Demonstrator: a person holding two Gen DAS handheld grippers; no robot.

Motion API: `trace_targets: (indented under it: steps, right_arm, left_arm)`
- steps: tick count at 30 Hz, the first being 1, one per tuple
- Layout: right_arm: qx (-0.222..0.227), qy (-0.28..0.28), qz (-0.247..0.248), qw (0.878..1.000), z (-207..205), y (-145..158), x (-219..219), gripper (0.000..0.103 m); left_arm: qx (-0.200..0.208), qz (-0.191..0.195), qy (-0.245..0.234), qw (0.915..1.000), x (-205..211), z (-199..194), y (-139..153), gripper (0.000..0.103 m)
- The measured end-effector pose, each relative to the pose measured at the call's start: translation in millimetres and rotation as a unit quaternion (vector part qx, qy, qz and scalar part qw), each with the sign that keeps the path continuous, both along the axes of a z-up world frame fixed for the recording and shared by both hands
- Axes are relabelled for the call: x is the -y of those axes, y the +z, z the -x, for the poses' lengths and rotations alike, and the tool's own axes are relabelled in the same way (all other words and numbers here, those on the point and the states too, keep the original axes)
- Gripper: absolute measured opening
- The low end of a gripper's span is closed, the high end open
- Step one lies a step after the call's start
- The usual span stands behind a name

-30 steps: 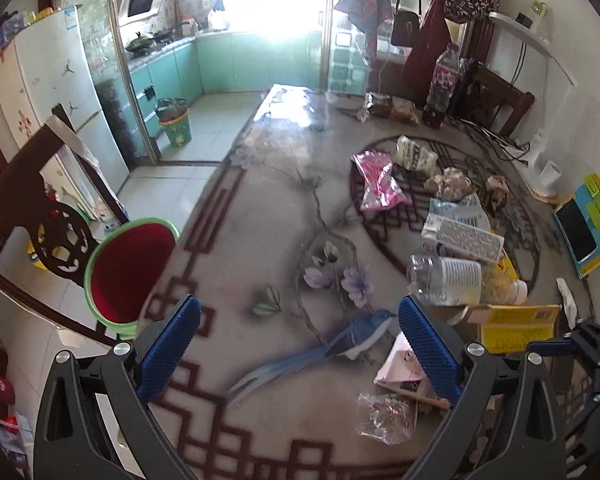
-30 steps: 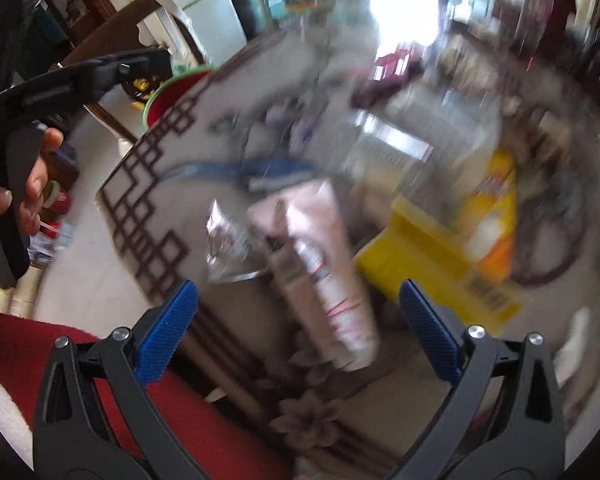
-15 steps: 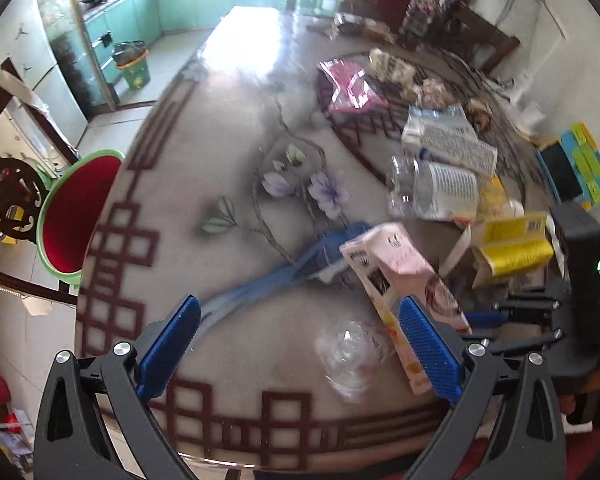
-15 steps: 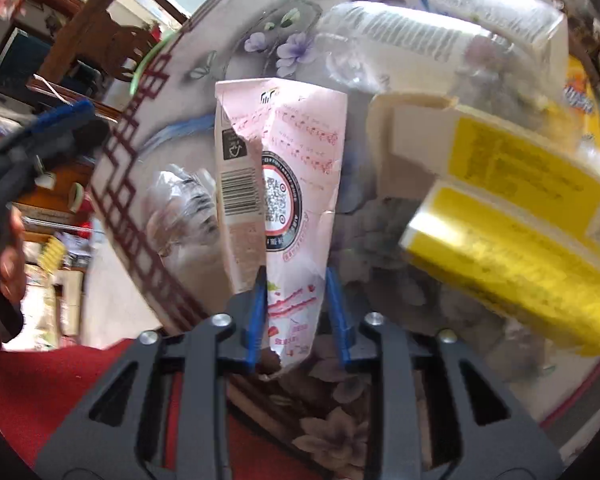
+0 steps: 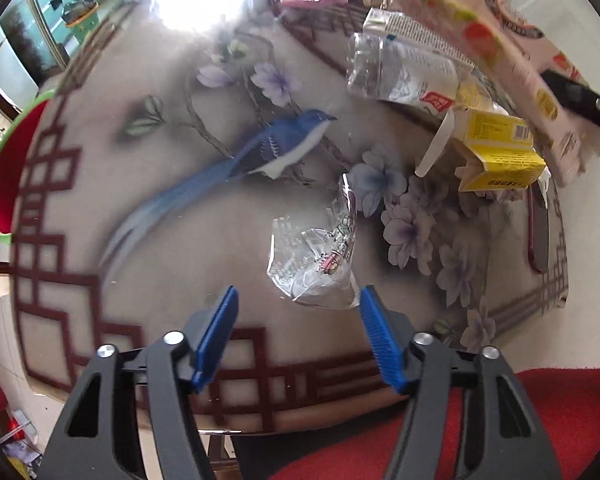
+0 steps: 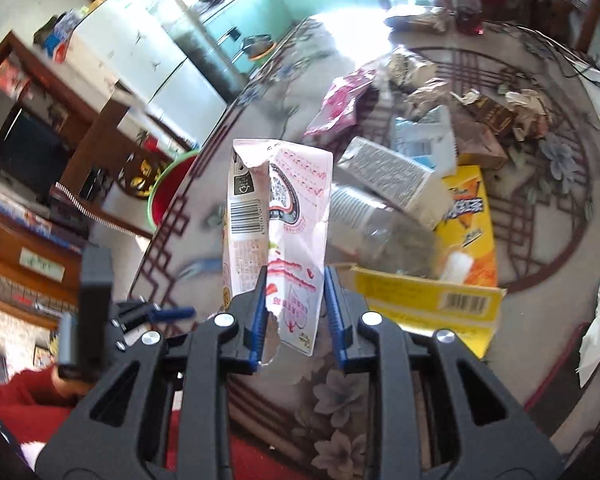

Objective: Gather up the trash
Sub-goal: 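Grasp the pink-white paper carton with the right tool while the left tool grasps a clear plastic wrapper, then carry the carton and wrapper with both tools over the red bin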

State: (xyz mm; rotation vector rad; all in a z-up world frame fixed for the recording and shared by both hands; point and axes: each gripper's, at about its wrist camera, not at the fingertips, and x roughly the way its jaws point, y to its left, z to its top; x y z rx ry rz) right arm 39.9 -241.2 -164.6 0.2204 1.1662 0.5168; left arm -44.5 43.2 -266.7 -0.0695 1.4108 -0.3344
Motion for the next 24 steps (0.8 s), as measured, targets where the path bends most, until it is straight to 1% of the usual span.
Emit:
trace_targets:
  steps: [3,5,7,8,9,10,12,13,16,19,21,24]
  right_arm:
    - [-0.007,-0.009,-0.010,1.000,-8,-1,6,0.026]
    - [-0.009,-0.010,-0.010,1.000,-8,-3,5,0.026]
    - [-0.012,-0.011,-0.013,1.000,-7,-5,2,0.026]
    - [-0.013,-0.011,-0.013,1.000,-9,-6,-4,0.026]
    - [-0.013,-0.011,-0.015,1.000,-10,-7,-5,0.026]
    - [-0.013,-0.011,-0.016,1.000,-12,-6,-7,0.026]
    - [-0.012,-0.011,-0.018,1.000,-13,-4,-11,0.026]
    - [-0.009,-0.012,-0.020,1.000,-14,-2,-13,0.026]
    - [-0.004,-0.018,-0.029,0.999,-20,3,-19,0.026]
    - [0.003,-0.021,-0.037,0.999,-29,11,-30,0.026]
    - [0.010,-0.021,-0.041,0.999,-35,17,-39,0.026]
    - [0.022,-0.016,-0.047,0.998,-48,26,-58,0.026]
  left_arm:
    - [0.019,0.005,0.002,0.9998,5,-4,8,0.060]
    - [0.030,0.010,-0.010,0.9995,9,-8,15,0.060]
    - [0.028,0.014,-0.027,0.9991,15,-14,14,0.054]
    - [0.024,0.015,-0.034,0.9990,17,-15,12,0.047]
    - [0.017,0.019,-0.039,0.9989,20,-19,8,0.022]
    - [0.011,0.024,-0.038,0.9989,20,-22,6,0.012]
    - [0.011,0.040,-0.020,0.9989,12,-28,8,0.011]
    - [0.017,0.040,-0.016,0.9989,6,-31,11,0.011]
    - [0.056,0.022,-0.011,0.9981,-3,-43,33,0.010]
    - [0.096,0.007,0.004,0.9953,-17,-63,61,0.010]
    - [0.119,0.004,0.016,0.9928,-33,-79,81,0.010]
    - [0.147,0.005,0.035,0.9885,-56,-95,102,0.010]
